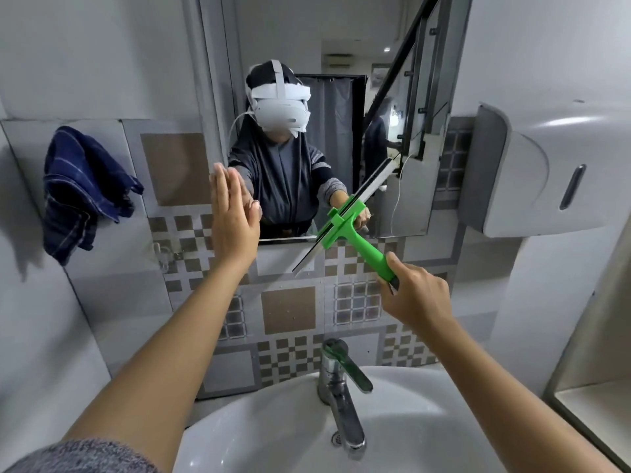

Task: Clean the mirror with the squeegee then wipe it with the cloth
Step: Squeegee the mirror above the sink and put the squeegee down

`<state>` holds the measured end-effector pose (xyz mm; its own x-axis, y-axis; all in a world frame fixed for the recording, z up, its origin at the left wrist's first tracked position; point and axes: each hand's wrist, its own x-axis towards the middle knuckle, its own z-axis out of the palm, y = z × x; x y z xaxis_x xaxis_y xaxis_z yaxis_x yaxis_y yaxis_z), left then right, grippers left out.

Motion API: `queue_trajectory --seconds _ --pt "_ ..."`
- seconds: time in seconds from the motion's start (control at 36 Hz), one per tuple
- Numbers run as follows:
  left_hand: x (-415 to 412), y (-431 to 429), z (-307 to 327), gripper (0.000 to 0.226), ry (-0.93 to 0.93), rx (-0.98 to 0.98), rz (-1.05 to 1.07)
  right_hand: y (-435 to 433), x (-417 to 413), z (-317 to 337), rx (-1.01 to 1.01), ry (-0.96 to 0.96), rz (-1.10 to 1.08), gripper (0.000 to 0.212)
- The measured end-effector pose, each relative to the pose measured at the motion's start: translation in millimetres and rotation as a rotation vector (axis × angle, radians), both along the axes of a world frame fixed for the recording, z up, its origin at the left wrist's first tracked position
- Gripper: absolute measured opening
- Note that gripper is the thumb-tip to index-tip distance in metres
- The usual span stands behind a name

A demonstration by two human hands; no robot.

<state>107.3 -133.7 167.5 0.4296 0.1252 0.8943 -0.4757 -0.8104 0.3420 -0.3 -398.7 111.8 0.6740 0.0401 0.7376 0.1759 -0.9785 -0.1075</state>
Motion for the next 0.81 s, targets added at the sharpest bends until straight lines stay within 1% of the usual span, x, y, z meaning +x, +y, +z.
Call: queue_trajectory --seconds 0.14,0.47,0.58,0.72,0.81 --pt "4.0 -6.8 -5.7 0.065 0.025 -0.034 0.021 -19.5 -0.4 -15.2 0.054 0.058 0.012 0.045" --pt "3.0 -9.3 -6.1 0.067 0.077 -0.034 0.053 -30.9 -2.6 -36.4 0.197 0.088 0.017 0.043" --pt "1.2 -8.9 -9.8 0.067 0.108 -0.019 0.084 -34.5 -7.4 -43.0 0.287 0.108 -0.042 0.039" --pt "-7.1 -14.7 -15.4 0.067 0.125 -0.016 0.076 -37.1 -15.2 -47.0 0.304 0.175 -0.068 0.039" --pt "-13.8 -19.3 -19.6 0.067 0.146 -0.020 0.070 -39.2 -20.6 -45.5 0.305 0.206 -0.134 0.039"
